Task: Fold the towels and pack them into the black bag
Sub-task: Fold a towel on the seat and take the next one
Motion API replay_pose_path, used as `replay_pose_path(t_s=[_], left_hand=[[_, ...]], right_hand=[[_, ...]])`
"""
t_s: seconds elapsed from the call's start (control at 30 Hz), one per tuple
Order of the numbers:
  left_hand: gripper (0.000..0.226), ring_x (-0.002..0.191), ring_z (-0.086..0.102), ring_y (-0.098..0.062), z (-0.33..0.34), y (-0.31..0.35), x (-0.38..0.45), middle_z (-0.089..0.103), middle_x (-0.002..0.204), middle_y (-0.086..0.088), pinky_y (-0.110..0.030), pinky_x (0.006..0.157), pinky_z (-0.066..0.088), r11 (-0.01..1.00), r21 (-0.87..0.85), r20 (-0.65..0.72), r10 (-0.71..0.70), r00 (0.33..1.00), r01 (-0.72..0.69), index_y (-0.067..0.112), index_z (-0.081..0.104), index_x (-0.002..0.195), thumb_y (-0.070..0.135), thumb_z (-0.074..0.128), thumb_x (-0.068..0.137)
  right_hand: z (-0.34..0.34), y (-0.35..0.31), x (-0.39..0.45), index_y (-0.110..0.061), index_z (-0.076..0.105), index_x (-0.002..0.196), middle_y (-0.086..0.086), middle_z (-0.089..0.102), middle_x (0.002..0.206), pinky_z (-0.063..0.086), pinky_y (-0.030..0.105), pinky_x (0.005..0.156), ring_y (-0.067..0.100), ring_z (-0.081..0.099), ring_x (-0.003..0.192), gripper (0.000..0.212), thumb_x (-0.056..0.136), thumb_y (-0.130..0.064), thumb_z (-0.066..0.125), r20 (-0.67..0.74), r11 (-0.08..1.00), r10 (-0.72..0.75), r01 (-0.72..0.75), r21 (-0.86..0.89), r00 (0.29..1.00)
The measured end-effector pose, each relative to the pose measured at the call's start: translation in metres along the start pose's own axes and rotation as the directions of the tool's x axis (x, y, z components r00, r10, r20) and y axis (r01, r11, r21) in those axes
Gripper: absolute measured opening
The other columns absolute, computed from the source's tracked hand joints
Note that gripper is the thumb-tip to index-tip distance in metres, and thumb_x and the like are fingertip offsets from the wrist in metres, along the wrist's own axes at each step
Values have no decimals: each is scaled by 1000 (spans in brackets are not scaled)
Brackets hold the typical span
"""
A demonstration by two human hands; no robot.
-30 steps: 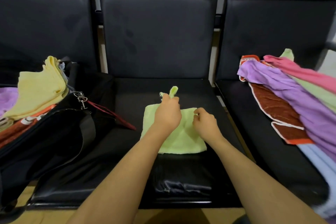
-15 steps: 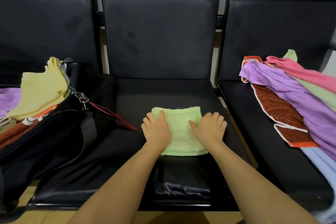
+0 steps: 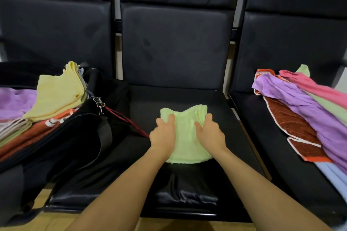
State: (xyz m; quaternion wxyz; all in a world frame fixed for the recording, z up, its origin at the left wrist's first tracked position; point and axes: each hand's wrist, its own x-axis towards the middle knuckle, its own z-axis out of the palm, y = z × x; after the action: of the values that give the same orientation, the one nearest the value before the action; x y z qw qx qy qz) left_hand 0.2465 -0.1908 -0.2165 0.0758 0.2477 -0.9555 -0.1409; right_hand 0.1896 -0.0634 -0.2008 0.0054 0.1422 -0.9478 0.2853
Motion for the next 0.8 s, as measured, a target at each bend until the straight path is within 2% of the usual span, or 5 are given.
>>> replay_pose_path(t_s=[0.23,0.4,0.5,0.7,0.8], left_hand=[[40,51,30,-16,-72,-31,4,39,107,-10,-32,58,34,984,175,-181,59,982,-27,20,23,139,17,34,100],[43,48,30,-16,-129,-69,3,38,100,-9,-30,49,27,969,246,-310,75,948,4,18,24,137,13,38,97],[42,52,32,-16,-161,-98,1,43,109,-12,-31,52,33,962,271,-341,71,937,26,15,28,135,9,38,95],[44,60,37,-17,-201,-174,4,40,123,-15,-28,43,15,952,281,-363,-13,932,122,16,32,134,6,43,92],[42,53,27,-15,-208,-224,14,49,105,-9,-28,43,17,910,361,-449,-22,893,203,22,43,128,14,54,89]], right_hand=[[-20,-62,-8,-9,37,114,9,59,107,40,39,77,31,59,96,31,100,-37,38,-116,990,-138,138,-6,984],[-32,-128,-15,-10,38,115,1,53,94,39,37,70,26,57,88,30,100,-35,39,-177,965,-249,261,43,952],[-32,-169,-20,-9,37,118,0,47,93,38,36,69,25,53,85,32,100,-35,39,-181,945,-307,322,61,934],[0,-250,-26,-10,38,117,2,50,98,44,39,74,24,53,87,30,100,-35,40,-113,906,-365,381,184,924],[27,-293,-23,-10,38,115,7,55,105,48,44,78,28,56,92,31,99,-37,39,-84,882,-392,400,249,916]])
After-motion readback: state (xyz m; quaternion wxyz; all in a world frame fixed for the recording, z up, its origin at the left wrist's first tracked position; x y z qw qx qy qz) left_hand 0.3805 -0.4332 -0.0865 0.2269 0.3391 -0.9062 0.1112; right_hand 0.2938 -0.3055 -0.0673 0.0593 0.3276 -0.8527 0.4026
